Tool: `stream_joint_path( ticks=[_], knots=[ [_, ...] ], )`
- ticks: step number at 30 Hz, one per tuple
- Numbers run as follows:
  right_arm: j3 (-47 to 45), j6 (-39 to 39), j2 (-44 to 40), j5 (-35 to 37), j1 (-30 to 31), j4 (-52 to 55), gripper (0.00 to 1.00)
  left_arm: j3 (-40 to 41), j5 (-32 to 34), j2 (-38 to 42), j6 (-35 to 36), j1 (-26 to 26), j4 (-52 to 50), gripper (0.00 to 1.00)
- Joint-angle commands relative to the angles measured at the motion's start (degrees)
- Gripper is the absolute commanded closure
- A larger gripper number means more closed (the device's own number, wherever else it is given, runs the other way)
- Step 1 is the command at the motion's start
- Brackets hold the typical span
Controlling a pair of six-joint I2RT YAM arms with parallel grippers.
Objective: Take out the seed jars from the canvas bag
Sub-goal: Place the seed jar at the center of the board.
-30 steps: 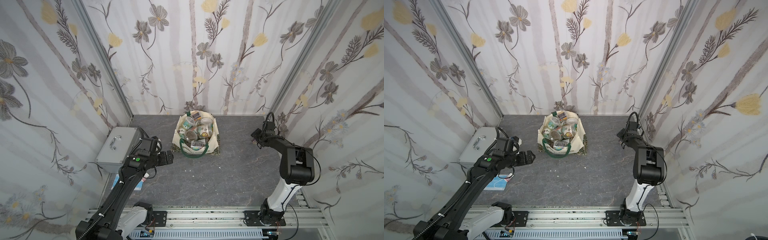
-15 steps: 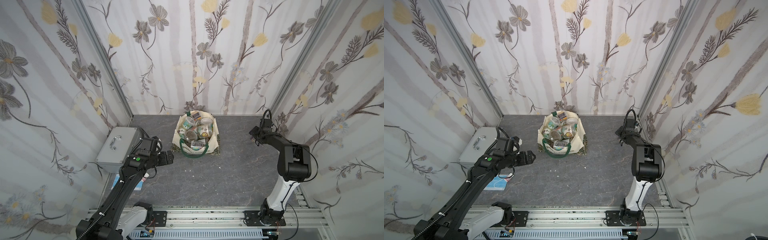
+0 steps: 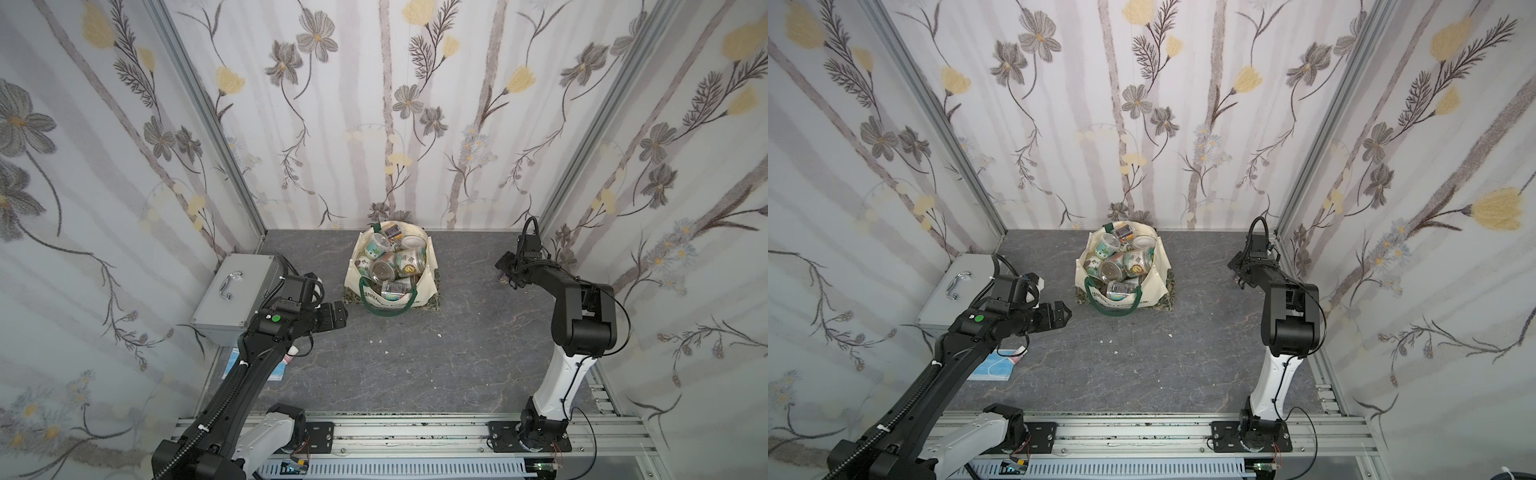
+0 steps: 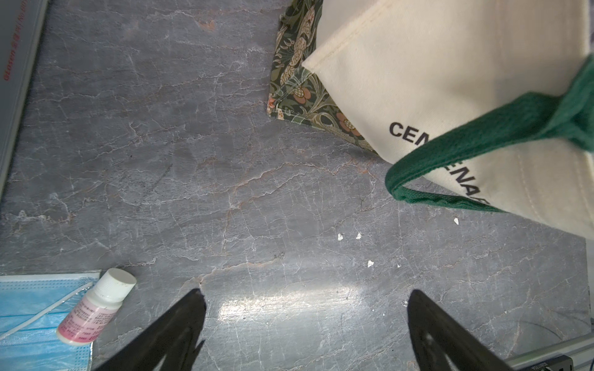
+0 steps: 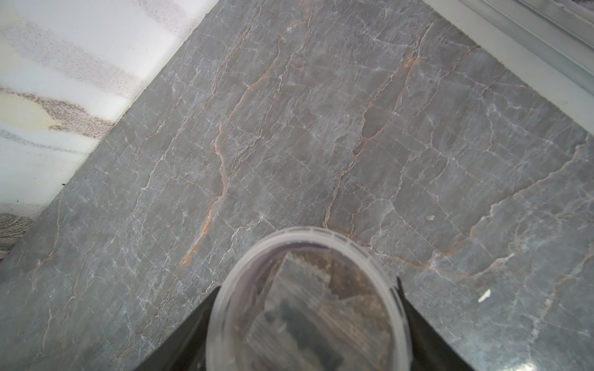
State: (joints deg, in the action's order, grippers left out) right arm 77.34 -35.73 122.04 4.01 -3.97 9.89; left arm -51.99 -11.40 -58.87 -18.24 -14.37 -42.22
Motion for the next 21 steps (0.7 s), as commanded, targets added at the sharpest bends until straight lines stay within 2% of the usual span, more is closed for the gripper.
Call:
stream_joint_path(
  ticks=[1,11,14,18,21],
  knots=[
    [0.7,0.4,0.5,-0.7,0.0,0.8,0.24,0.1,-0.3,0.2,-0.5,0.0,1.2,0.00],
    [-1.7,0.9,-2.1,-1.5,0.2,0.8,0.12,0.1,-0.3,0.4,-0.4,0.0,1.2,0.00],
    [-4.7,1.2,-6.3,-0.7,0.2,0.8,0.01,0.0,0.0,1.0,-0.5,0.0,1.3,0.00],
    [-9.0,2.0,-14.2,-2.2,0.2,0.7,0.00,-1.1,1.1,3.5,-0.5,-0.1,1.1,0.00],
    [-10.6,2.6,-19.8,-5.1,1.1,2.5,0.00,-5.1,1.9,4.3,-1.1,-0.6,1.0,0.00]
  ],
)
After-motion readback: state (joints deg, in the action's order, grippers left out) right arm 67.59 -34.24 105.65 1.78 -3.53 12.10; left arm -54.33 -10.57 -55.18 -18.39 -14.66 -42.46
